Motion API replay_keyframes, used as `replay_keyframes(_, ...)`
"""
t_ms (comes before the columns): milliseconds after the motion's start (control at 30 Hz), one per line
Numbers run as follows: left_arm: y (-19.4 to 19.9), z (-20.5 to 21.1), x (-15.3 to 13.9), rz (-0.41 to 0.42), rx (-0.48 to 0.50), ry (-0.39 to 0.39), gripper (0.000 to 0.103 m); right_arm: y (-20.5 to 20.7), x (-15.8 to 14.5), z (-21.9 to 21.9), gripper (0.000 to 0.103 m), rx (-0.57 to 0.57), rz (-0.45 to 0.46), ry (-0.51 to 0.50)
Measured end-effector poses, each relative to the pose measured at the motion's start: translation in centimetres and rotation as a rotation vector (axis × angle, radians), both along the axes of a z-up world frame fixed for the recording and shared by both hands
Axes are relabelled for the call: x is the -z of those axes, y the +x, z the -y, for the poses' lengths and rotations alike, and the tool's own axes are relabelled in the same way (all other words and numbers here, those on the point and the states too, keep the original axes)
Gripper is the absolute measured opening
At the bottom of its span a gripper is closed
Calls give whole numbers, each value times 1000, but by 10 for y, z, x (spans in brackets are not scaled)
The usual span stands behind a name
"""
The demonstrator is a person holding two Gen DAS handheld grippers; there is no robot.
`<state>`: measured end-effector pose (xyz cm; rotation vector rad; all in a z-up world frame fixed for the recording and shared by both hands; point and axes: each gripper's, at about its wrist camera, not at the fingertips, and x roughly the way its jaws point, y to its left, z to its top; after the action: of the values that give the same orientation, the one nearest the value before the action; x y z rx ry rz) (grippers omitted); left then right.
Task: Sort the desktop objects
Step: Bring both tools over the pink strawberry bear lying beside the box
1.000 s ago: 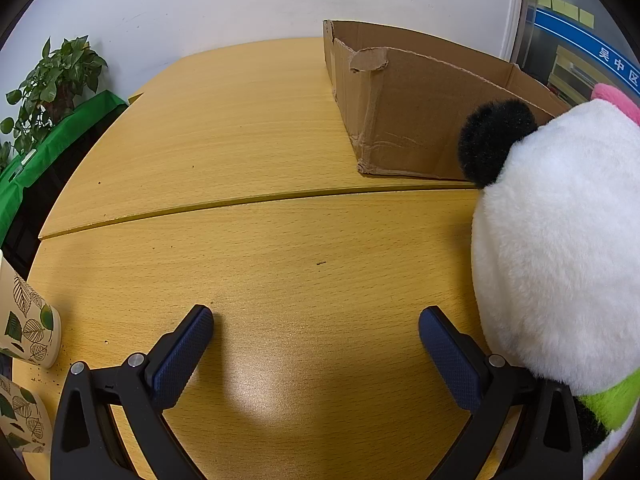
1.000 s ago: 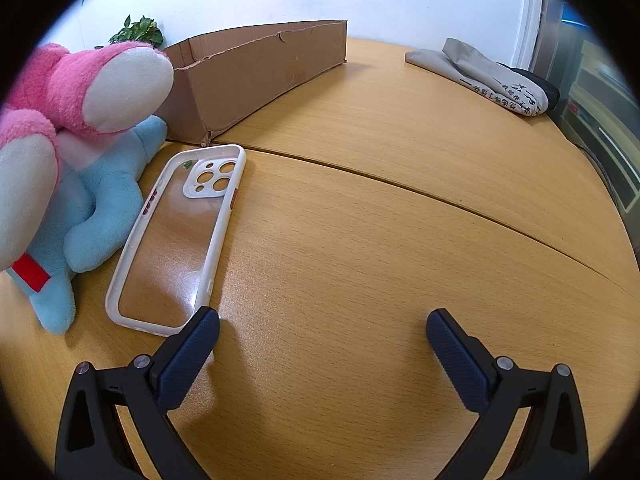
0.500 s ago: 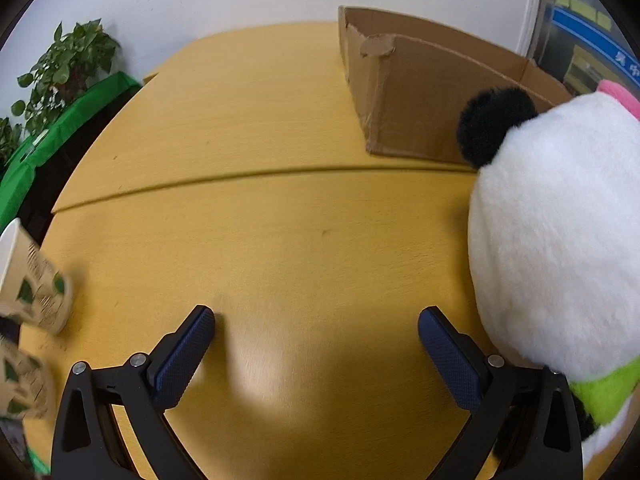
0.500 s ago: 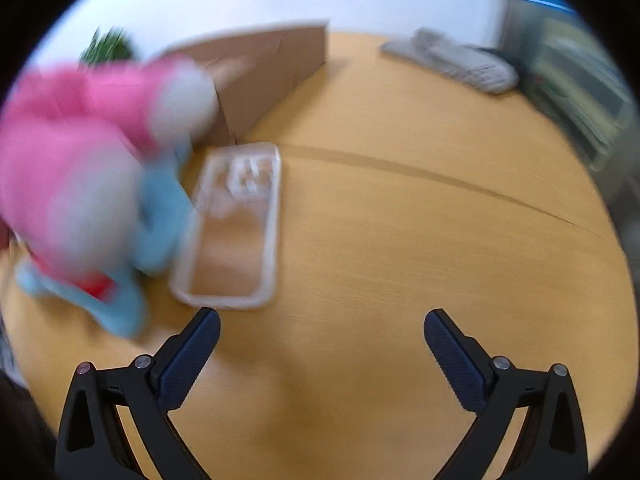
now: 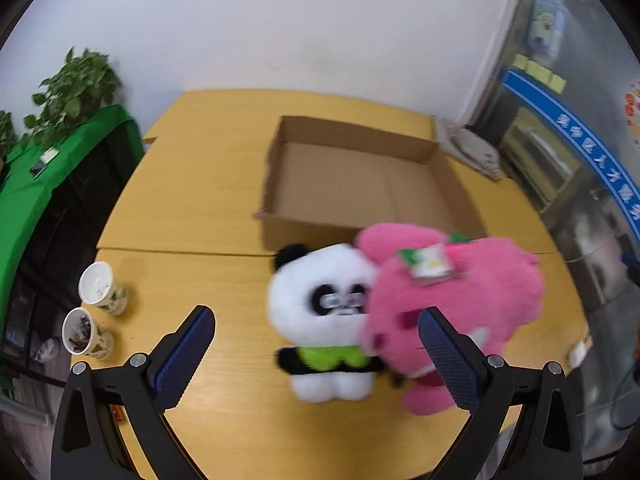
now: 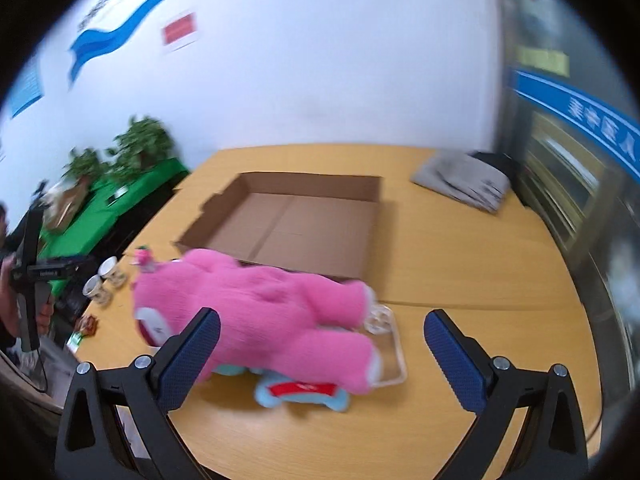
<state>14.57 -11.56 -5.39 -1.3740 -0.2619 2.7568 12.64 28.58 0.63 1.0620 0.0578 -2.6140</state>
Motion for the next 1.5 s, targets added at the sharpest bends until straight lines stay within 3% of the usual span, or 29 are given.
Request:
replay_keyframes(200,2,-59,-18,59,13,18,103,-6,16,41,102,-41,15,62)
replay_keyframes(333,5,-95,-21,84,-8,28,103,0,13,40,102,-7,-1,35)
replay_keyframes(567,4,-146,-32,97,14,1,103,1,9,27,102,-34,7,78)
replay_keyframes(1067,15,-177,-42,125,-53,-6,103,6,19,16,102,-158,106,91)
replay_keyframes(1500,29,-171,-42,149,-81,-13,103,10,20,25,102,-223,133,88)
